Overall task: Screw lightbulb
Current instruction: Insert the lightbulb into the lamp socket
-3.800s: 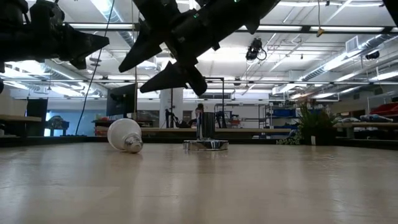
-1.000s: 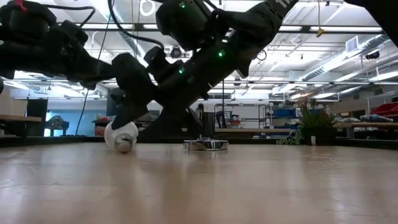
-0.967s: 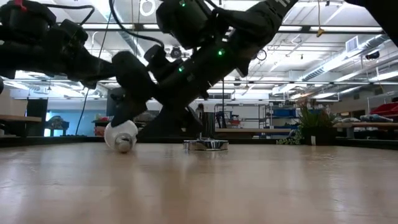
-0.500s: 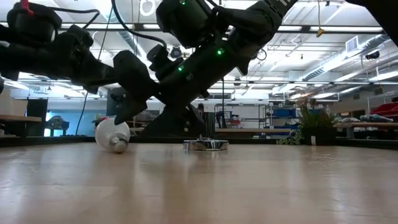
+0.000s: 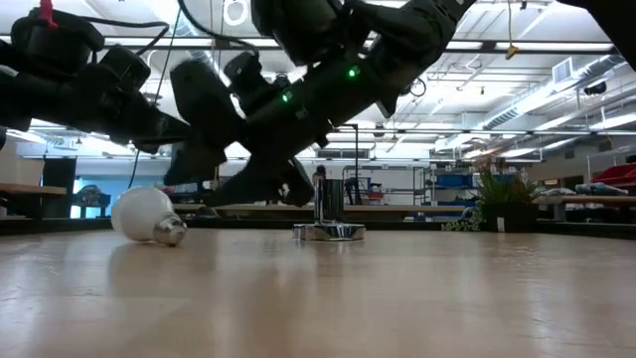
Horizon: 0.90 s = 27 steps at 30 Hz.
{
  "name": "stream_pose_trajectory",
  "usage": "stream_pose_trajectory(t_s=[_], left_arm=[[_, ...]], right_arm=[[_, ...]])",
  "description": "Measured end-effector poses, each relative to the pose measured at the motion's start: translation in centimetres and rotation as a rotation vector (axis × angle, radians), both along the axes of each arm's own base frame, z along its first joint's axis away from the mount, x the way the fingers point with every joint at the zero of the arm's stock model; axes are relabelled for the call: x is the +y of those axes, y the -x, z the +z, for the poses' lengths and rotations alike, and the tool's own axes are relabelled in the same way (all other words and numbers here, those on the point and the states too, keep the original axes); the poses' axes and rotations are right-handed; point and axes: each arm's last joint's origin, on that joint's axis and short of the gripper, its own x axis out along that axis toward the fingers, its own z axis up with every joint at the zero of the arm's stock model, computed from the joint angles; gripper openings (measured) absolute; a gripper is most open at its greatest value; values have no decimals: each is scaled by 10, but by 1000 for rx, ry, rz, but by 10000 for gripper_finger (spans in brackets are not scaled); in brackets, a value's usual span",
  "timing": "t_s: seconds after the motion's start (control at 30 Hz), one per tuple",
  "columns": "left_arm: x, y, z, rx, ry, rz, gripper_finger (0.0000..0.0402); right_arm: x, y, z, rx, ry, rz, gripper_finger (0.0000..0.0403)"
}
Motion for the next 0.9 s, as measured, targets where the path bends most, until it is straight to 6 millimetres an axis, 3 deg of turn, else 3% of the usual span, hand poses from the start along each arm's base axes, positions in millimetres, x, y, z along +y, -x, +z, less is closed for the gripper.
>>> stream_pose_trajectory(t_s=[0.3, 0.6, 0.73, 0.9], left_arm=[[-1, 4, -14, 251, -9, -32, 85], [-10, -1, 15, 354, 82, -3, 8], [-15, 0, 23, 414, 180, 6, 7], [-19, 6, 19, 496, 260, 117, 3]], right_arm=[[10, 3, -1, 22, 82, 34, 272], [16, 4, -2, 45, 111, 67, 272], [16, 4, -2, 47, 106, 86, 267], [17, 5, -2, 51, 120, 100, 254]])
